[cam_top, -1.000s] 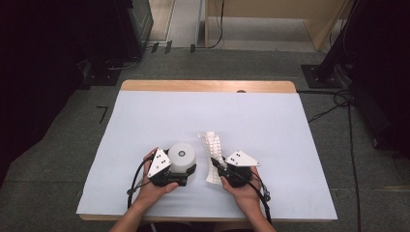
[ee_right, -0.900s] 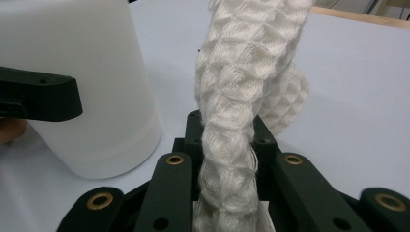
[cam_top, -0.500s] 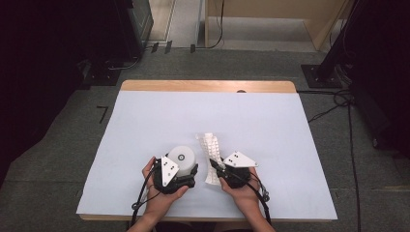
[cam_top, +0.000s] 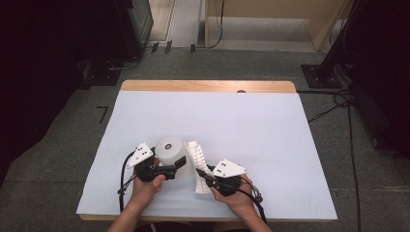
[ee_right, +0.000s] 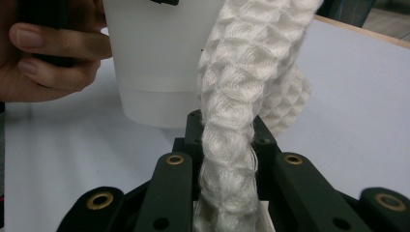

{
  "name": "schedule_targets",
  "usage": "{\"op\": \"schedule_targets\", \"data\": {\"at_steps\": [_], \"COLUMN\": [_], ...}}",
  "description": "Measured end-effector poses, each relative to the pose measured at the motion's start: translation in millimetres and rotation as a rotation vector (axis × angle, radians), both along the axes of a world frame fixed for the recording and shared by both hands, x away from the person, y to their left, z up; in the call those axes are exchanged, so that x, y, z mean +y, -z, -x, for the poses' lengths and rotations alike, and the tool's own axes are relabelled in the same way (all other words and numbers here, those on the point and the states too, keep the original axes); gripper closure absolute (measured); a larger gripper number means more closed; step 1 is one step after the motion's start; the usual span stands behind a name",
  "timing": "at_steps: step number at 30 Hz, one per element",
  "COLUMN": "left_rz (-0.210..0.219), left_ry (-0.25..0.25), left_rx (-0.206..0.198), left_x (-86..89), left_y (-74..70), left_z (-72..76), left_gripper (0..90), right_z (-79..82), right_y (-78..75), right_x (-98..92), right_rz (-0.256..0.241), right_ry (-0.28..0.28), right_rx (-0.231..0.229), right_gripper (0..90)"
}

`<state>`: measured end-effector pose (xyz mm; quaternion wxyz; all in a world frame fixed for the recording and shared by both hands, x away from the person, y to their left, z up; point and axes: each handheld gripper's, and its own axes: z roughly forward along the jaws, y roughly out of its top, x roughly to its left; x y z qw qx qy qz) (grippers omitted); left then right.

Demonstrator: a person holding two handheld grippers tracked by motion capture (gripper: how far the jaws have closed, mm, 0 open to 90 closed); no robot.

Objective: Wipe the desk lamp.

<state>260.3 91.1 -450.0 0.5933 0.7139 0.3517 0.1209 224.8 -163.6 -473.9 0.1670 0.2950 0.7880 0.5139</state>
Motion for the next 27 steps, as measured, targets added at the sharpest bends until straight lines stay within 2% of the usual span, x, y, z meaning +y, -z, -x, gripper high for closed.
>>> {"op": "schedule_targets", "data": {"at_steps": [3, 7, 10, 13, 18, 21, 25, 27], "left_rz": [-0.017, -0.045, -0.050, -0.054, -0.015, 0.002, -0.016, -0.056], "left_ry": [0.039, 0.081, 0.103, 0.099, 0.079, 0.074, 0.082, 0.089], "left_rx": [0.005, 0.030, 0.038, 0.035, 0.030, 0.026, 0.023, 0.013], "left_x": [-5.0, -10.9, -14.7, -13.9, -4.7, -0.7, -5.5, -12.5], "left_y": [2.8, 8.8, 10.4, 9.6, 4.5, 2.1, 7.0, 11.0], "left_z": [0.3, -0.9, -0.4, -1.3, -3.8, -4.6, -4.4, -2.6], "left_gripper": [8.6, 8.6, 8.6, 8.6, 8.6, 8.7, 8.7, 8.7], "right_z": [1.4, 3.9, 4.9, 4.6, 0.4, -0.1, -0.4, 0.1], "right_y": [-2.9, -12.6, -18.9, -17.7, -5.1, 0.2, 0.2, -2.8], "right_x": [-0.8, -5.4, -9.4, -9.9, -3.9, -0.6, -0.1, -2.3], "right_rz": [0.003, -0.014, -0.032, -0.031, 0.016, 0.050, 0.048, 0.035], "right_ry": [-0.005, -0.009, -0.004, -0.005, -0.035, -0.039, -0.020, -0.009], "right_rx": [-0.019, -0.057, -0.079, -0.078, -0.029, -0.014, -0.018, -0.034], "right_gripper": [76.9, 77.0, 77.0, 77.0, 77.0, 77.0, 77.0, 77.0]}}
